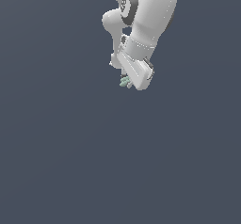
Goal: Pick up the object and move it to a goal position.
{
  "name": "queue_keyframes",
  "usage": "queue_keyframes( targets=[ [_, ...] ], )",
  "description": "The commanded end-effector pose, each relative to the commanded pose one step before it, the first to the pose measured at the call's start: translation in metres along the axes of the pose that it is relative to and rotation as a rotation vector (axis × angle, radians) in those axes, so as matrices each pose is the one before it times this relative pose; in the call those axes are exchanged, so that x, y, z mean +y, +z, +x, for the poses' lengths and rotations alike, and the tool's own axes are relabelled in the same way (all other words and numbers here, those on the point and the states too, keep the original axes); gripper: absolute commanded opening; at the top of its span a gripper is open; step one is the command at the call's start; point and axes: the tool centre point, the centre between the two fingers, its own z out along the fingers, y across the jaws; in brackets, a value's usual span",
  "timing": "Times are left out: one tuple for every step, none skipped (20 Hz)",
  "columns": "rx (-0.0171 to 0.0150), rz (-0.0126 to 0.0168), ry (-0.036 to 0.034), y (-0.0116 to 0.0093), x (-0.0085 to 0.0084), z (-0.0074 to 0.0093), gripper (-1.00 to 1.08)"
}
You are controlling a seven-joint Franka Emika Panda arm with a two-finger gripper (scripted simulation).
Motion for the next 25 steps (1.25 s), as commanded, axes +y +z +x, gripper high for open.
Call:
queue_keyframes(
  targets=[
    [0.00157, -0.00106, 0.00044, -0.02412, 0.00862, 0.00496, -1.0],
    [0.00042, -0.00021, 0.00014, -0.00944, 0.00308, 0.00185, -1.0],
    [0.0, 0.0, 0.0, -0.00929, 0.00303, 0.00185, -1.0],
    [0.00059, -0.00034, 0.00014, -0.00907, 0.00287, 0.00169, -1.0],
    [0.0, 0.0, 0.0, -0.00883, 0.00283, 0.00172, -1.0],
    [0.00055, -0.00042, 0.00003, -0.00851, 0.00261, 0.0015, -1.0],
    [0.0, 0.0, 0.0, -0.00825, 0.00262, 0.00157, -1.0],
    [0.0, 0.0, 0.0, -0.00793, 0.00249, 0.00149, -1.0],
    [0.0, 0.0, 0.0, -0.00759, 0.00235, 0.00142, -1.0],
    [0.00026, -0.0005, -0.00039, -0.00706, 0.00191, 0.00107, -1.0],
    [0.0, 0.0, 0.0, -0.00679, 0.00203, 0.00125, -1.0],
    [0.0, 0.0, 0.0, -0.00634, 0.00187, 0.00116, -1.0],
    [0.00002, -0.00033, -0.0006, -0.00574, 0.00143, 0.00079, -1.0],
    [0.0, 0.0, 0.0, -0.00543, 0.00157, 0.00098, -1.0],
    [-0.00004, -0.00018, -0.00045, -0.00487, 0.00122, 0.0007, -1.0],
    [0.0, 0.0, 0.0, -0.00449, 0.00126, 0.00081, -1.0],
    [0.0, 0.0, 0.0, -0.00402, 0.00109, 0.00073, -1.0],
    [-0.00003, -0.0002, -0.00066, -0.00344, 0.00065, 0.00036, -1.0],
    [0.0, 0.0, 0.0, -0.00306, 0.00075, 0.00058, -1.0],
    [0.0, 0.0, 0.0, -0.00258, 0.00058, 0.0005, -1.0],
    [0.0001, -0.0001, -0.00047, -0.00209, 0.00024, 0.00018, -1.0],
    [0.0, 0.0, 0.0, -0.00162, 0.00026, 0.00035, -1.0],
    [0.00019, -0.00007, -0.00044, -0.00117, -0.00002, -0.00001, -1.0],
    [0.0, 0.0, 0.0, -0.00068, 0.00006, 0.00016, -1.0],
    [0.0, 0.0, 0.0, -0.00022, 0.00001, 0.00005, -1.0]
  ],
)
